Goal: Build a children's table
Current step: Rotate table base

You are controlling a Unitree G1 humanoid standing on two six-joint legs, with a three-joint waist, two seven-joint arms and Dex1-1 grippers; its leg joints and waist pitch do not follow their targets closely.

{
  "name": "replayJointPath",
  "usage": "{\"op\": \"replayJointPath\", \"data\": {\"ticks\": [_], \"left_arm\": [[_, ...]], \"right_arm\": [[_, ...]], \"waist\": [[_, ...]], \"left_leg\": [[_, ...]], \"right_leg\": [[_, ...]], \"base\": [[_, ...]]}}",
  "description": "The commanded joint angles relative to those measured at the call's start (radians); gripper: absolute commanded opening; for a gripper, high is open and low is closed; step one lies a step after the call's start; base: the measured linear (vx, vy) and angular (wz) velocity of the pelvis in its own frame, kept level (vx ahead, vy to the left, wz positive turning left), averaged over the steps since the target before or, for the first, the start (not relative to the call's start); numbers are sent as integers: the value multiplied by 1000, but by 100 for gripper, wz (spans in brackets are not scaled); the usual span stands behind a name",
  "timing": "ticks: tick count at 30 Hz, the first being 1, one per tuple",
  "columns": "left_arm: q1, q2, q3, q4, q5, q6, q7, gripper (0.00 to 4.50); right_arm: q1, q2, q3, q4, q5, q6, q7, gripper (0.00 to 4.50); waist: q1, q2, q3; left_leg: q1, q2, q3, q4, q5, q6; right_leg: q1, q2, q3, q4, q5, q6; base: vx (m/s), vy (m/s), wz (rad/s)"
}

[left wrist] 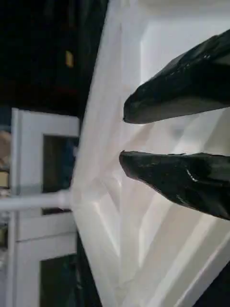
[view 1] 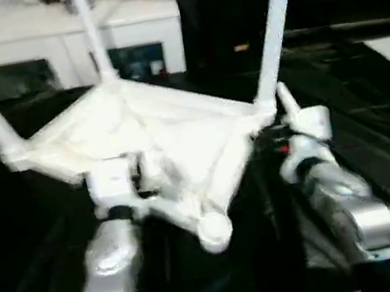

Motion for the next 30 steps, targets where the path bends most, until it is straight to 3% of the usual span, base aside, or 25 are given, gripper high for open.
{"op": "replayJointPath", "data": {"ticks": [1, 2, 3, 4, 5, 6, 7, 8, 9, 10, 11, 12, 13, 14, 15, 17, 18, 20, 21, 22, 26, 28, 30], "left_arm": [[-3, 17, -59, -6, -18, 31, -76, 130], [-2, 28, -70, -6, -16, 31, -91, 130], [-1, 44, -84, -5, -15, 31, -115, 132], [-1, 59, -95, -5, -13, 28, -136, 132], [-2, 75, -102, -6, -13, 28, -156, 132], [-4, 91, -103, -10, -16, 37, -174, 132], [-7, 110, -107, -13, -9, 42, -188, 132], [-7, 110, -107, -13, -9, 42, -188, 132], [-11, 132, -113, -19, -10, 55, -216, 132], [-12, 134, -113, -20, -10, 57, -220, 132], [-15, 169, -127, -30, -4, 78, -261, 132], [-15, 186, -134, -41, -15, 94, -290, 132], [-15, 203, -141, -53, -28, 111, -315, 132], [-16, 230, -152, -72, -42, 128, -351, 132], [-17, 253, -159, -93, -65, 148, -391, 132], [-19, 269, -164, -112, -84, 168, -419, 132], [-30, 289, -171, -135, -98, 193, -445, 132], [-41, 291, -176, -143, -101, 207, -447, 132], [-51, 289, -186, -153, -102, 217, -453, 132], [-53, 287, -194, -159, -99, 220, -455, 132], [-48, 283, -215, -185, -99, 243, -463, 132], [-47, 284, -228, -194, -91, 250, -461, 132], [-49, 283, -239, -202, -94, 260, -462, 132]], "right_arm": [[-52, -86, -25, 10, -57, 104, -23, 402], [-64, -102, -20, 20, -77, 129, -34, 402], [-81, -125, -11, 35, -85, 158, -21, 422], [-98, -140, -12, 46, -88, 167, -16, 422], [-122, -158, -15, 58, -91, 185, -11, 429], [-162, -186, -21, 80, -97, 227, -8, 438], [-201, -205, -37, 104, -90, 271, -10, 446], [-201, -205, -37, 104, -90, 271, -10, 446], [-244, -217, -64, 134, -57, 334, -10, 446], [-249, -218, -68, 137, -52, 343, -10, 446], [-291, -237, -79, 180, -27, 377, 6, 446], [-308, -251, -75, 203, -22, 391, 22, 446], [-325, -261, -72, 223, -21, 410, 36, 446], [-352, -277, -60, 263, -34, 459, 40, 446], [-375, -290, -48, 308, -44, 476, 59, 446], [-392, -300, -35, 352, -56, 478, 75, 446], [-428, -307, -27, 440, -80, 479, 71, 446], [-456, -315, -9, 509, -98, 476, 62, 446], [-484, -322, 10, 578, -113, 463, 47, 446], [-496, -323, 11, 608, -111, 455, 43, 446], [-525, -323, 24, 687, -105, 454, 65, 446], [-537, -315, 7, 747, -99, 439, 73, 413], [-548, -308, -14, 802, -81, 436, 92, 408]], "waist": [[-27, 11, -70], [-18, -12, -74], [-9, -67, -78], [8, -61, -69], [14, -68, -83], [15, -60, -82], [10, -54, -78], [0, -40, -67], [-3, -36, -61], [-3, -31, -57], [-5, -30, -49], [-2, -29, -40], [-5, -32, -34], [-3, -33, -25], [3, -30, -26], [9, -34, -27], [12, -32, -27], [12, -33, -31], [12, -40, -32], [11, -40, -33], [11, -44, -36], [13, -46, -39], [15, -42, -46]], "left_leg": [[114, 160, -131, -77, 330, 439], [83, 128, -110, -53, 655, 435], [6, 37, -42, -5, 582, 293], [-32, -5, -16, 6, 461, 236], [-60, 9, -12, -8, 314, 151], [-57, 20, -7, -29, 248, 79], [-53, 26, -7, -38, 219, 54], [-44, 44, -12, -55, 155, 21], [-26, 61, -9, -63, 74, 5], [-19, 68, -7, -67, 33, 6], [-11, 80, 1, -74, -57, 8], [-1, 89, 18, -83, -183, -11], [1, 92, 22, -88, -249, -28], [8, 95, 31, -94, -367, -70], [20, 95, 35, -91, -422, -103], [13, 97, 41, -96, -409, -119], [10, 98, 42, -98, -398, -121], [-1, 97, 43, -97, -363, -126], [-10, 97, 47, -99, -326, -120], [-13, 97, 47, -98, -313, -118], [-20, 100, 53, -95, -259, -99], [-22, 101, 58, -93, -223, -87], [-22, 103, 64, -88, -160, -76]], "right_leg": [[-115, -49, 24, -7, 68, 112], [-115, -76, 60, -56, 207, 148], [-59, -122, 110, -140, 414, 157], [-35, -142, 124, -134, 483, 130], [2, -156, 121, -118, 677, 80], [11, -133, 94, -111, 761, 17], [9, -123, 82, -114, 737, -16], [5, -110, 66, -124, 562, -90], [-7, -102, 62, -137, 353, -157], [-12, -103, 63, -141, 274, -186], [-21, -104, 63, -149, 152, -224], [-38, -103, 61, -163, 12, -230], [-42, -103, 61, -166, -63, -222], [-50, -108, 60, -180, -227, -185], [-62, -112, 61, -187, -321, -151], [-62, -113, 63, -190, -324, -127], [-61, -115, 64, -190, -315, -125], [-55, -117, 62, -183, -287, -133], [-51, -117, 62, -182, -258, -137], [-49, -119, 62, -179, -257, -140], [-45, -121, 61, -177, -238, -146], [-43, -119, 60, -176, -206, -152], [-40, -118, 59, -167, -117, -182]], "base": [[87, 23, -15], [87, 23, -15], [-1, -9, -22], [0, 0, 0], [0, 0, 0], [0, 0, 0], [0, 0, 0], [0, 0, 0], [0, 0, 0], [0, 0, 0], [0, 0, 0], [-65, -19, 17], [-90, -16, 14], [-90, -16, 14], [-87, -18, 8], [-76, -12, 8], [-59, -4, 4], [0, 0, 0], [0, 0, 0], [0, 0, 0], [0, 0, 0], [0, 0, 0], [0, 0, 0]]}}
